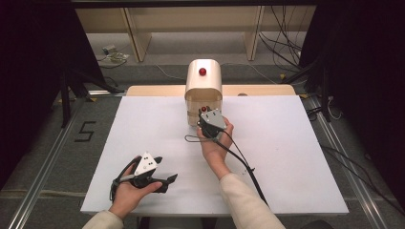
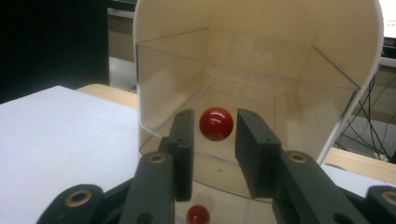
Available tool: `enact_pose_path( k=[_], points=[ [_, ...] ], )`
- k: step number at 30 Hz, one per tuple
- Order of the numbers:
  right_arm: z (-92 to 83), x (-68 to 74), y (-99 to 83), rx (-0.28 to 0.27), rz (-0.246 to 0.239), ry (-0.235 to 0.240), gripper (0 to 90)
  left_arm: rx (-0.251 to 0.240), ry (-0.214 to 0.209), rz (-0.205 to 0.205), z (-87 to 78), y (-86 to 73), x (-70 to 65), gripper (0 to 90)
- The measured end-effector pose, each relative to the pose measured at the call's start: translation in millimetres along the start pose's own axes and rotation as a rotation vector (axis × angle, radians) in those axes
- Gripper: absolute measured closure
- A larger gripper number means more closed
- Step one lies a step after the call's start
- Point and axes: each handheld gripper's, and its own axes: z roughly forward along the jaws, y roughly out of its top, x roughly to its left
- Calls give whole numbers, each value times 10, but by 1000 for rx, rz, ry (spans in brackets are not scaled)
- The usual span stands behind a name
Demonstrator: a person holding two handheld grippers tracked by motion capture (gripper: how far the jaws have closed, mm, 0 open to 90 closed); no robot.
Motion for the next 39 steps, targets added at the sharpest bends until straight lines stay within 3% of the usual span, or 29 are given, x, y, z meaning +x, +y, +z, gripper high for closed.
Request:
enact_pose_path(
  k=[11, 39],
  points=[
    [3, 9, 7, -4, 33, -10, 735, -2, -1, -1, -1, 0, -4, 167],
    [-50, 8, 20, 9, 38, -2, 739, -2, 6, 4, -2, 0, 1, 168]
  ],
)
